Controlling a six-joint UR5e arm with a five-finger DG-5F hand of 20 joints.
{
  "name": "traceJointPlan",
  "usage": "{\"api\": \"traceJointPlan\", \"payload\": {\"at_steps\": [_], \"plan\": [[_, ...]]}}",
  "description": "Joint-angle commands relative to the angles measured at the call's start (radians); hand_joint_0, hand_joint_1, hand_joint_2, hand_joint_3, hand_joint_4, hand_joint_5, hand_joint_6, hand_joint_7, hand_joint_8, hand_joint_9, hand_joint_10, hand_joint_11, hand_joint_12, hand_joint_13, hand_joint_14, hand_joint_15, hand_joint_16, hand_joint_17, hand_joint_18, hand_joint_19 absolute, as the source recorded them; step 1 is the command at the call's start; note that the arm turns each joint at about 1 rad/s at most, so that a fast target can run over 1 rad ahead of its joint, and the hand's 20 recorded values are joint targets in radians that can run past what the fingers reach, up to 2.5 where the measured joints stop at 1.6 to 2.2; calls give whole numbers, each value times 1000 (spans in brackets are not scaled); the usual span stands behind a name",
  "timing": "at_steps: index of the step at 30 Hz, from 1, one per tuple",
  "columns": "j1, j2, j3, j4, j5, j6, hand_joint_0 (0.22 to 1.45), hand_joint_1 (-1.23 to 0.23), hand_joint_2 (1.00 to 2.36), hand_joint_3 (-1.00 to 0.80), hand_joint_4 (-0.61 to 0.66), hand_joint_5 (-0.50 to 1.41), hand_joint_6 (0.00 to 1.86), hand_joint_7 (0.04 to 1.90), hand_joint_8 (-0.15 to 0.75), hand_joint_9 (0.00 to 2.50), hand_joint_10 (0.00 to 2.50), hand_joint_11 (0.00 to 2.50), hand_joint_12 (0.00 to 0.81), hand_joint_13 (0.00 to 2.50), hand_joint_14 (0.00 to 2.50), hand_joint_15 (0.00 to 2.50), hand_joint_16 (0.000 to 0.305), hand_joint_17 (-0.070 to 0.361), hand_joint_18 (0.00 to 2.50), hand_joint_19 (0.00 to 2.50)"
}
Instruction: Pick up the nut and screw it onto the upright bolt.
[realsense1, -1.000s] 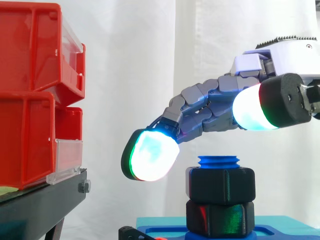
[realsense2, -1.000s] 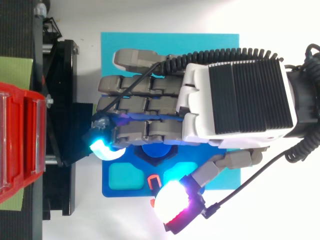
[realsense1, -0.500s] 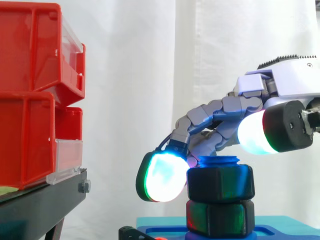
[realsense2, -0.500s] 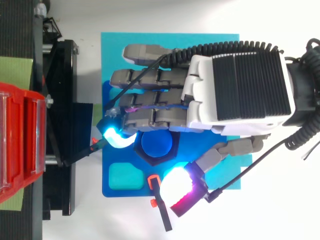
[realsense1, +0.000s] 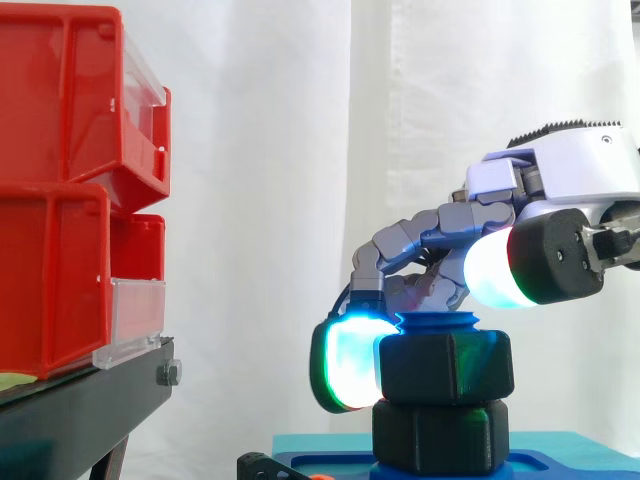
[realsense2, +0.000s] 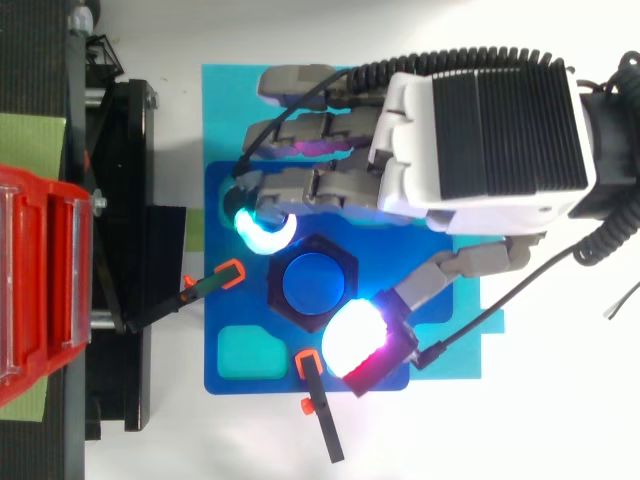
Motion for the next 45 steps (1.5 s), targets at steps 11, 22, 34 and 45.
{"api": "traceJointPlan", "payload": {"at_steps": [11, 22, 34, 45], "plan": [[-44, 0, 1, 28, -41, -2, 496, -352, 1000, -500, 146, 15, 504, 1242, 276, 1300, 4, 73, 214, 813, 0, 0, 19, 43, 391, 0], [-28, 0, 23, 60, -43, -4, 462, -369, 1000, -500, 201, -121, 502, 707, 265, 968, 0, 0, 274, 606, 0, 0, 30, 67, 241, 0], [7, 0, 32, 56, -29, -4, 450, -336, 1000, -500, 224, -80, 503, 852, 278, 972, 0, 0, 303, 523, 0, 0, 35, 78, 183, 0], [39, 0, 30, 33, 6, -2, 451, -319, 1000, -500, 246, -51, 504, 878, 273, 972, 0, 0, 304, 493, 0, 0, 35, 80, 160, 0]]}}
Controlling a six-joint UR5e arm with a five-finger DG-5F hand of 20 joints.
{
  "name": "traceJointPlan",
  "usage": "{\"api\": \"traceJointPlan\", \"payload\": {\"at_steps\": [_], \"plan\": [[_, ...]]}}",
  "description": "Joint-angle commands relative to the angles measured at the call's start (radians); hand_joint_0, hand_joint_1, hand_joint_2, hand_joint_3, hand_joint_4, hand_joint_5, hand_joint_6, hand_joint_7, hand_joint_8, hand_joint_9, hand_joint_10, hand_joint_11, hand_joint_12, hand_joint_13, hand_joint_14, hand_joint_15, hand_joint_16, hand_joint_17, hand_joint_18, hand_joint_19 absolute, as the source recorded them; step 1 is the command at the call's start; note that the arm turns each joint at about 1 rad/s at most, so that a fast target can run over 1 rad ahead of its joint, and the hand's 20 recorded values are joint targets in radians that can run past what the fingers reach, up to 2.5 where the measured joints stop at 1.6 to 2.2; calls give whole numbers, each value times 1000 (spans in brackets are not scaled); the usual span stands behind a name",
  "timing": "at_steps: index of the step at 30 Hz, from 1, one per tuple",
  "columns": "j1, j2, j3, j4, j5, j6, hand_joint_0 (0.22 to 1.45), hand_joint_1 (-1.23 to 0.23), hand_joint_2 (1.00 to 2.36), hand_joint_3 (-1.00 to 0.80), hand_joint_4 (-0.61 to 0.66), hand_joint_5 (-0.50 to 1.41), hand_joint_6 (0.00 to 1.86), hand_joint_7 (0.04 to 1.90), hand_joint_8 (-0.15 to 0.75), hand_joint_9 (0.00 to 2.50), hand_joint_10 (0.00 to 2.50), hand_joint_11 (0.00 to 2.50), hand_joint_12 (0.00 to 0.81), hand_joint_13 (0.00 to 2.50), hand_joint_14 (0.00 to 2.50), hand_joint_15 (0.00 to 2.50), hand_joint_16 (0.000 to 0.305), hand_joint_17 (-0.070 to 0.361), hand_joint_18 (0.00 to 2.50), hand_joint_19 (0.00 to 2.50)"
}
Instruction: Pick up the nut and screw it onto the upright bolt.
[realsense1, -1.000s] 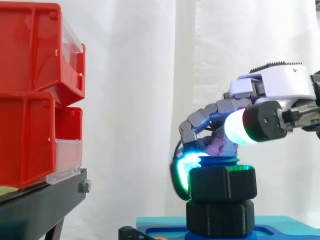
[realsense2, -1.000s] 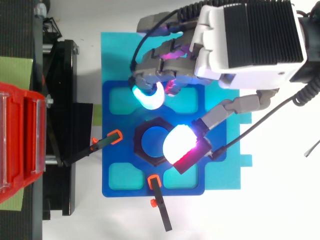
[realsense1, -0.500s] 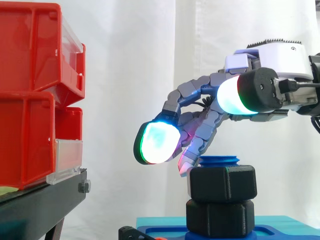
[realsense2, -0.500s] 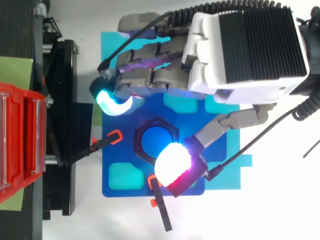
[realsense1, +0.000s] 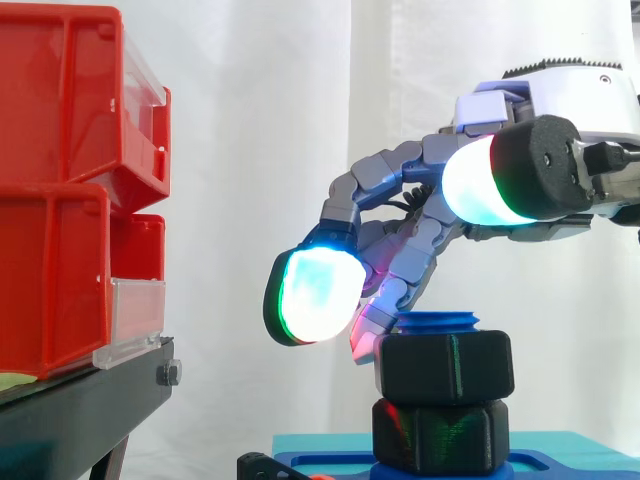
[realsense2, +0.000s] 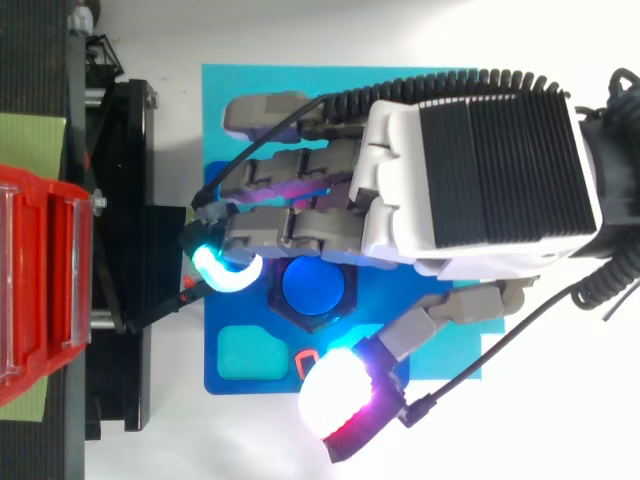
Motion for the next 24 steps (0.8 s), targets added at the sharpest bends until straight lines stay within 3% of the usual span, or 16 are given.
{"api": "traceJointPlan", "payload": {"at_steps": [1, 7, 24], "plan": [[5, 0, 0, -9, 3, 1, 451, -318, 1000, -500, 241, -49, 504, 875, 270, 972, 0, 0, 305, 485, 0, 0, 36, 80, 141, 0], [5, 0, -1, -15, -2, 2, 447, -330, 1000, -500, 215, -87, 503, 773, 257, 907, 0, 0, 297, 386, 0, 0, 36, 80, 31, 0], [-9, 0, -15, -15, -5, 1, 445, -352, 1000, -500, 221, -96, 503, 810, 275, 913, 0, 0, 304, 382, 0, 0, 36, 81, 23, 0]]}}
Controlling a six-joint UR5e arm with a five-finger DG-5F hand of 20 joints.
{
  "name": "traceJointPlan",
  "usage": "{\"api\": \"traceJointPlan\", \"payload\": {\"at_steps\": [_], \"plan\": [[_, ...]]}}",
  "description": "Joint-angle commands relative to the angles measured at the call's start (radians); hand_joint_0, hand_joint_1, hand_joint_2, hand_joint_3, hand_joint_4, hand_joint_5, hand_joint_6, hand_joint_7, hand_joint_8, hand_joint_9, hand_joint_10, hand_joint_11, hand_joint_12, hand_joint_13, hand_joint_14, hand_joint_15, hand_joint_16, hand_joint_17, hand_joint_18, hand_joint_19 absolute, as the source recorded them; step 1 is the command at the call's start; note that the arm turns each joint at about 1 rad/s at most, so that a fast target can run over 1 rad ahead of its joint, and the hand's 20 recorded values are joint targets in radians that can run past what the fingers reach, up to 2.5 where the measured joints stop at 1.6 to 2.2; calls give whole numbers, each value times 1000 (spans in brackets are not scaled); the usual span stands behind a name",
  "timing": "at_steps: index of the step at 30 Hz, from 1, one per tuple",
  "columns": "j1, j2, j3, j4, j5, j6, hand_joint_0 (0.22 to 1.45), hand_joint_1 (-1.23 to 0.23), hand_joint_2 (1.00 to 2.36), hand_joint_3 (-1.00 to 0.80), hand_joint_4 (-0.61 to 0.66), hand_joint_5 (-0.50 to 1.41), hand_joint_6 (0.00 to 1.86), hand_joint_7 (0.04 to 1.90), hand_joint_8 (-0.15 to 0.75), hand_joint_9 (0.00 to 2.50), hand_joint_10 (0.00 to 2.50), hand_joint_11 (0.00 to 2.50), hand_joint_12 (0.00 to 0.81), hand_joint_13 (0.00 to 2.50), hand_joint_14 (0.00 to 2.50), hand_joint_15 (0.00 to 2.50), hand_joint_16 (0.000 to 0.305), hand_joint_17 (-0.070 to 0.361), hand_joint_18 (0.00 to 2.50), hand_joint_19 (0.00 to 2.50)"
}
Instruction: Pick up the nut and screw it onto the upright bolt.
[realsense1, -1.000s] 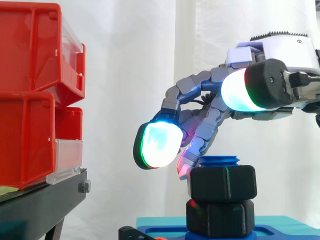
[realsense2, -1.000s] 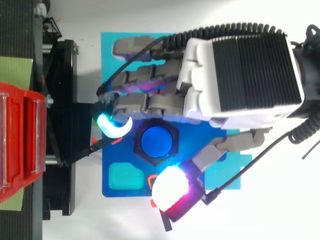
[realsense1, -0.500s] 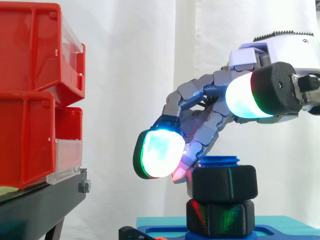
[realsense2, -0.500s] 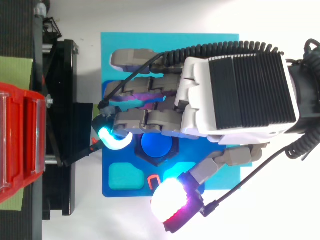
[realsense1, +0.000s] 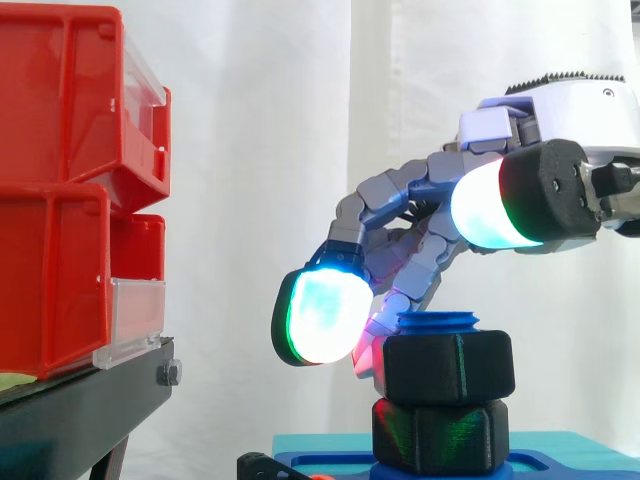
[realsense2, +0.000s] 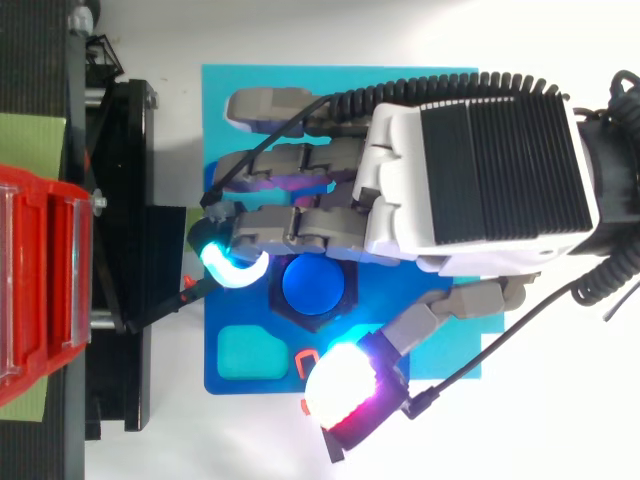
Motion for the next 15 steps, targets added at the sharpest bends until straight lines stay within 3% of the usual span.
{"api": "traceJointPlan", "payload": {"at_steps": [1, 15], "plan": [[-2, 0, -9, 0, -1, 0, 445, -353, 1000, -500, 223, -93, 503, 817, 275, 916, 0, 0, 304, 382, 0, 0, 36, 81, 22, 0], [-17, 0, -12, 0, -4, 0, 462, -358, 1000, -500, 244, -23, 505, 1061, 292, 1134, 1, 84, 286, 526, 0, 0, 31, 71, 138, 0]]}}
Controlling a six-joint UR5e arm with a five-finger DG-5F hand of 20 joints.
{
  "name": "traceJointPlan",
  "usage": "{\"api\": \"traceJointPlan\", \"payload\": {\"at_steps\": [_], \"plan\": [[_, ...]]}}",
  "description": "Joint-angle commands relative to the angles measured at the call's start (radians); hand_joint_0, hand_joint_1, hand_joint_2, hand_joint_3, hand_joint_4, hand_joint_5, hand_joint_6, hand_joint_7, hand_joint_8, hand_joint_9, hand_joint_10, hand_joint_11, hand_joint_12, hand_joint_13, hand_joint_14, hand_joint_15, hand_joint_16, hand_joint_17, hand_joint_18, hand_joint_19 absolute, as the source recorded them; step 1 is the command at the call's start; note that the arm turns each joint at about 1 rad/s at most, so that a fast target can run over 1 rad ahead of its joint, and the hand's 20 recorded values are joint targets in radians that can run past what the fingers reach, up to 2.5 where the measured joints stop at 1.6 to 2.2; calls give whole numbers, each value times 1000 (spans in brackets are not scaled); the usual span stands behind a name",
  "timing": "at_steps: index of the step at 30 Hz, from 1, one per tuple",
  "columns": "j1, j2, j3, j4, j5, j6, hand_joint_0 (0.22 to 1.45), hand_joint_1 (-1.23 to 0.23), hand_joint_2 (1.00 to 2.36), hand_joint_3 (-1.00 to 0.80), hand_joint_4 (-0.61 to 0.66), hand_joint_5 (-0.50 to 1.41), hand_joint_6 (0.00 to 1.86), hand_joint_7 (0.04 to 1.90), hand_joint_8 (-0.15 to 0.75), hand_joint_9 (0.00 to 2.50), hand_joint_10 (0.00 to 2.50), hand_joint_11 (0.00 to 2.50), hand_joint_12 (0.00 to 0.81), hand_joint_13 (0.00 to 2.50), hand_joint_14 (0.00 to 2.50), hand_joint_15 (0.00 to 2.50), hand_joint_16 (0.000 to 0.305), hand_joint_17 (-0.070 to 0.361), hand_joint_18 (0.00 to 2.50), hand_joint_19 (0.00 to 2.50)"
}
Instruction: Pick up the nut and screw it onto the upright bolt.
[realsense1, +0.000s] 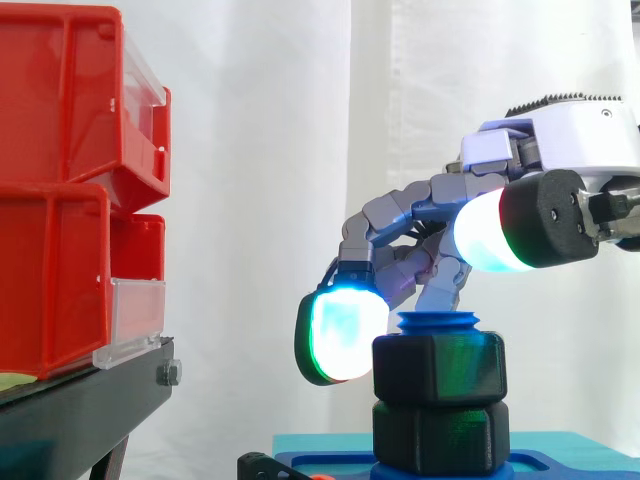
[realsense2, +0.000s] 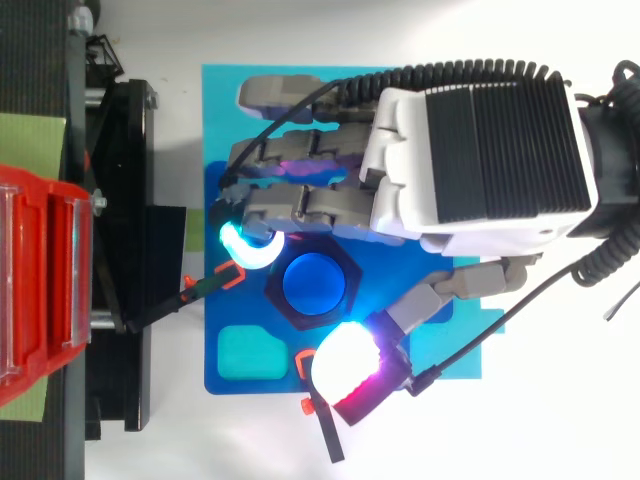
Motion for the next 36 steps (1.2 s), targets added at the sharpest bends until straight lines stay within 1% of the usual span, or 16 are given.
{"api": "traceJointPlan", "payload": {"at_steps": [1, 5, 9, 10, 12, 13, 14, 17, 21, 23, 25, 26, 29, 32, 34, 36], "plan": [[-8, 0, 0, 0, -3, 0, 464, -361, 1000, -500, 238, -18, 505, 1093, 288, 1156, 3, 89, 282, 538, 0, 0, 31, 69, 152, 0], [-15, 0, 0, 0, -7, 0, 471, -371, 1000, -500, 217, -1, 505, 1171, 289, 1232, 4, 120, 276, 599, 0, 0, 29, 66, 196, 0], [-34, 0, 0, 0, -23, -2, 478, -378, 1000, -500, 184, 20, 504, 1245, 299, 1340, 8, 153, 266, 644, 0, 0, 28, 62, 235, 0], [-35, 0, 0, 0, -26, -2, 484, -379, 1000, -500, 170, 26, 504, 1262, 297, 1363, 6, 159, 262, 661, 0, 0, 27, 61, 251, 0], [-44, 0, 1, 2, -35, -2, 486, -380, 1000, -500, 145, 44, 503, 1333, 298, 1418, 7, 176, 255, 681, 0, 0, 26, 59, 275, 0], [-46, 0, 0, 5, -38, -3, 490, -379, 1000, -500, 126, 53, 502, 1353, 293, 1476, 7, 184, 248, 706, 0, 0, 24, 55, 296, 0], [-52, 0, 0, 3, -44, -2, 492, -383, 1000, -500, 113, 62, 501, 1381, 285, 1531, 7, 192, 232, 742, 0, 0, 22, 50, 326, 0], [-60, 0, 0, 3, -53, -3, 498, -387, 1000, -500, 79, 79, 500, 1422, 269, 1678, 9, 232, 202, 848, 0, 0, 18, 40, 413, 0], [-66, 0, 0, 6, -63, -3, 501, -390, 1000, -500, 68, 81, 500, 1438, 264, 1741, 10, 262, 190, 897, 0, 0, 16, 35, 465, 0], [-66, 0, 1, 9, -67, -3, 496, -383, 1000, -500, 126, 25, 504, 1317, 278, 1587, 9, 239, 233, 821, 0, 0, 21, 46, 402, 0], [-66, 0, 6, 9, -67, -3, 492, -381, 1000, -500, 140, -4, 504, 1282, 288, 1501, 9, 235, 246, 781, 0, 0, 23, 51, 365, 0], [-64, 0, 9, 9, -67, -3, 490, -381, 1000, -500, 181, -28, 505, 1191, 293, 1438, 12, 238, 250, 746, 0, 0, 23, 53, 352, 0], [-57, 0, 15, 9, -64, -3, 481, -385, 1000, -500, 217, -74, 504, 1007, 282, 1294, 9, 194, 270, 663, 0, 0, 27, 61, 314, 0], [-47, 0, 14, 9, -63, -3, 472, -390, 1000, -500, 205, -112, 503, 825, 271, 1122, 1, 86, 278, 580, 0, 0, 31, 69, 231, 0], [-43, 0, 14, 9, -63, -2, 468, -395, 1000, -500, 186, -131, 502, 739, 264, 1013, 0, 0, 284, 516, 0, 0, 31, 71, 170, 0], [-35, 0, 15, 11, -61, -2, 462, -397, 1000, -500, 174, -140, 502, 681, 255, 914, 0, 0, 290, 445, 0, 0, 33, 73, 98, 0]]}}
